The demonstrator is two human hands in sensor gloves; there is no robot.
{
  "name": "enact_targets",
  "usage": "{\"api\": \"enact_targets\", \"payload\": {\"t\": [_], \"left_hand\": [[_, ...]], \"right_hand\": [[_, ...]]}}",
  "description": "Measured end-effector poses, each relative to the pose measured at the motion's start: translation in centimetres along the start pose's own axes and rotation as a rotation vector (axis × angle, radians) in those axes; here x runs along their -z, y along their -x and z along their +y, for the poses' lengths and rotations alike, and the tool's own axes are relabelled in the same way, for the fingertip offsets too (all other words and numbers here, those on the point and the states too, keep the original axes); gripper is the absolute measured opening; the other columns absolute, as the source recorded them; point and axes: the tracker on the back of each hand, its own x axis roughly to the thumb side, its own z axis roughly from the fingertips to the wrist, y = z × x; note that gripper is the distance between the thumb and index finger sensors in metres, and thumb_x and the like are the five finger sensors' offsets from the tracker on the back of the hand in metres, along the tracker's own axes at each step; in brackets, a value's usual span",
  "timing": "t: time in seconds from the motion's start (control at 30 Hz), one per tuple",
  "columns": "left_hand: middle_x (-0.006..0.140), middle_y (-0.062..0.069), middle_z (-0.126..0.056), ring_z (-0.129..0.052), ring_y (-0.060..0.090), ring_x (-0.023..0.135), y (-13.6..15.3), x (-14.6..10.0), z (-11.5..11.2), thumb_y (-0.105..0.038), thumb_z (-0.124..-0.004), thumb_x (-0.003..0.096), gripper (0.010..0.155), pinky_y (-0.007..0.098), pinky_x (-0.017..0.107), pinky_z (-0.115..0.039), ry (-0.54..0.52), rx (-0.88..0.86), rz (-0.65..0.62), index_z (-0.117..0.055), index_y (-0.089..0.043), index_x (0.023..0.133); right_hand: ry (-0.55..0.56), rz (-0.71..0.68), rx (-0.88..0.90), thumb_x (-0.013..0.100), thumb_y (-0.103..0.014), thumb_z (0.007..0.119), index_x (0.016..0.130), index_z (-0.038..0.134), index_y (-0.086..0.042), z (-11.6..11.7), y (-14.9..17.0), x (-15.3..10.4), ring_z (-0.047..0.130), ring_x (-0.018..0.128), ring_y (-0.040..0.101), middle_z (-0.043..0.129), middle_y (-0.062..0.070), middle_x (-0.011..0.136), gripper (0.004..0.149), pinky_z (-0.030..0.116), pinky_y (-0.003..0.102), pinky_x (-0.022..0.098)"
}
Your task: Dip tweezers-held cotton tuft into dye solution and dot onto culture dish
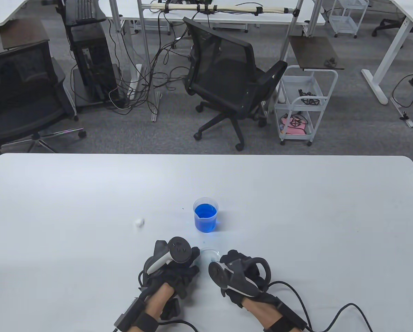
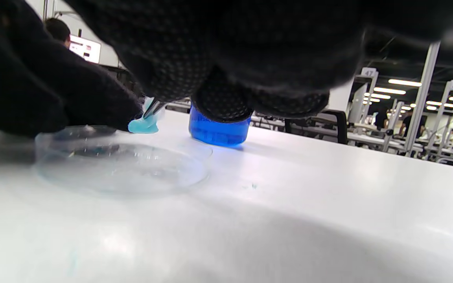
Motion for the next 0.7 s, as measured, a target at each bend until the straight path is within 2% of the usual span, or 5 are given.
{"api": "enact_targets", "payload": {"t": [0.3, 0.7], "left_hand": [[0.123, 0.025, -0.014, -0.011, 0.055, 0.105, 0.1, 0.0, 0.0, -0.038, -0.066, 0.0641, 0.064, 0.077, 0.067, -0.015, -0.001, -0.005, -0.003, -0.031, -0.029, 0.117], [0.123, 0.025, -0.014, -0.011, 0.056, 0.105, 0.1, 0.0, 0.0, -0.037, -0.066, 0.0642, 0.064, 0.077, 0.067, -0.015, 0.000, -0.003, -0.006, -0.031, -0.028, 0.117]], "right_hand": [[-0.056, -0.013, -0.028, 0.027, -0.029, 0.089, 0.051, 0.105, 0.002, 1.4, -0.5, 0.2, 0.097, 0.017, 0.015, 0.102, 0.024, 0.050, 0.043, 0.088, 0.030, 0.006], [0.052, 0.050, 0.031, 0.026, -0.029, 0.089, 0.051, 0.105, 0.002, -0.6, 0.6, 1.2, 0.097, 0.017, 0.015, 0.102, 0.024, 0.050, 0.043, 0.088, 0.030, 0.005]]}}
